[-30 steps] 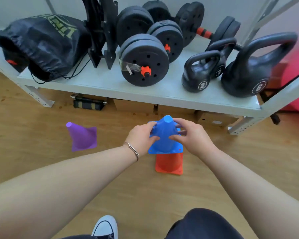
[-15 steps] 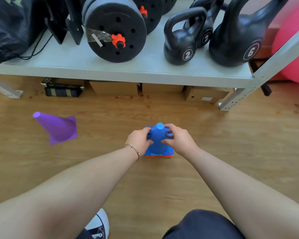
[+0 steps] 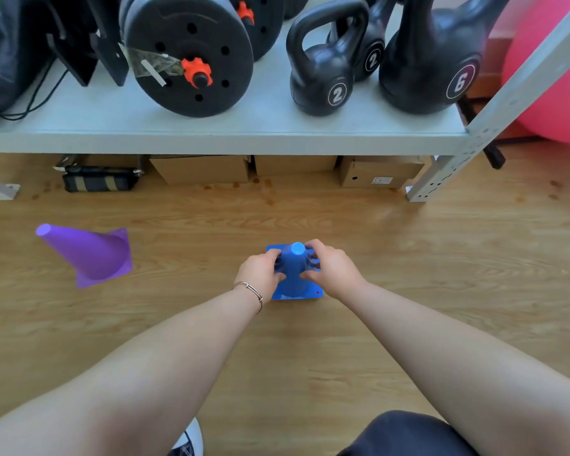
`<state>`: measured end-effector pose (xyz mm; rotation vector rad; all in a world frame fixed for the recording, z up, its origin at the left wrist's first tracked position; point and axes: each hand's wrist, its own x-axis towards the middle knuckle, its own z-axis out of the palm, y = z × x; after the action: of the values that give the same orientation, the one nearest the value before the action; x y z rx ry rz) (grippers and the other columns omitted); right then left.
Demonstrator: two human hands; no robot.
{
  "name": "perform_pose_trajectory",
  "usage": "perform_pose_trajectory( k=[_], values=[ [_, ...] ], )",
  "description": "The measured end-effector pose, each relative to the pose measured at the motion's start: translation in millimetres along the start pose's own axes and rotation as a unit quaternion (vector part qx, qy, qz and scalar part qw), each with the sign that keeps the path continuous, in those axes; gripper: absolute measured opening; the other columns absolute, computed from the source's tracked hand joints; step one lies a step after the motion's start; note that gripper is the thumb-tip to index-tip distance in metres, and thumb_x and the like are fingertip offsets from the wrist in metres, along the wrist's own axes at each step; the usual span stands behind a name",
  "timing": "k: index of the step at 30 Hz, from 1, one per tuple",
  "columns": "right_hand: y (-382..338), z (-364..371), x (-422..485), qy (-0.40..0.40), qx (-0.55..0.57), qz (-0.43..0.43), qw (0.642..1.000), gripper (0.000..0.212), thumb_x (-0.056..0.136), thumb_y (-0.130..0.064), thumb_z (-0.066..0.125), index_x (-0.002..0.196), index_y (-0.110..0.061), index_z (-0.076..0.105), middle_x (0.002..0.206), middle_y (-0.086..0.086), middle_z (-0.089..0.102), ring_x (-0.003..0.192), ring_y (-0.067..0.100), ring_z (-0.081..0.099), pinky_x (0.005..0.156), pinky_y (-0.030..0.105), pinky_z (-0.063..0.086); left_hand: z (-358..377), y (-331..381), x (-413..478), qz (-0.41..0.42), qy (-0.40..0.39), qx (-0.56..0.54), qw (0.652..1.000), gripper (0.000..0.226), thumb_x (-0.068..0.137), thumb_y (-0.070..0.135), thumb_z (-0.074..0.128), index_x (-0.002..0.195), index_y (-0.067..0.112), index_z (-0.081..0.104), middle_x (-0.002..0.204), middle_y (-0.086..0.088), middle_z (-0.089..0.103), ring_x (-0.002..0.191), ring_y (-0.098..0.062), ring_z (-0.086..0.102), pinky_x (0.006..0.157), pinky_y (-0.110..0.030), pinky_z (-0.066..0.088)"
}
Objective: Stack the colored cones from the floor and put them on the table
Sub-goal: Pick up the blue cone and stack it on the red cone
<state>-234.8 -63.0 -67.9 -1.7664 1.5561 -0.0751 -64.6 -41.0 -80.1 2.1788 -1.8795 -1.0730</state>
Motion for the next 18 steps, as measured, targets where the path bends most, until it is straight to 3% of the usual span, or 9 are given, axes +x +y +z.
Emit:
perform_pose_trajectory(
  k=[11,15,18],
  values=[
    [5.1,3.9,10.8,-0.02,-0.101,-0.023,0.994,0.054,0.085,-0.03,0.069,0.132,-0.017,0.046,0.118,0.01,0.064,0.107,0.03,0.06,0.083,0.038,0.048,2.4,-2.6,9.9,-0.02,-0.015,-0.004,1.0,0.045,0.085,0.019,0.065,0.128,0.017,0.051,0.122,-0.003,0.067,0.111,-0.024,0.063,0.095,-0.038,0.051],
    [3.7,-1.4,13.7,-0.039,-0.131,-0.038,0.99,0.054,0.084,-0.032,0.069,0.131,-0.016,0.047,0.119,0.009,0.061,0.106,0.029,0.059,0.082,0.039,0.048,-1.3,0.3,12.0,-0.005,-0.027,0.081,0.996,0.041,0.088,0.025,0.062,0.126,0.016,0.049,0.117,-0.007,0.067,0.105,-0.029,0.063,0.085,-0.038,0.052],
    [3.9,-8.9,14.3,-0.041,-0.199,-0.079,0.976,0.06,0.082,-0.032,0.07,0.134,-0.016,0.043,0.127,0.008,0.053,0.11,0.03,0.056,0.084,0.041,0.05,-2.8,7.7,10.0,0.006,-0.039,0.159,0.986,0.051,0.091,0.029,0.059,0.135,0.012,0.04,0.125,-0.012,0.059,0.11,-0.032,0.059,0.083,-0.04,0.049]
  ],
)
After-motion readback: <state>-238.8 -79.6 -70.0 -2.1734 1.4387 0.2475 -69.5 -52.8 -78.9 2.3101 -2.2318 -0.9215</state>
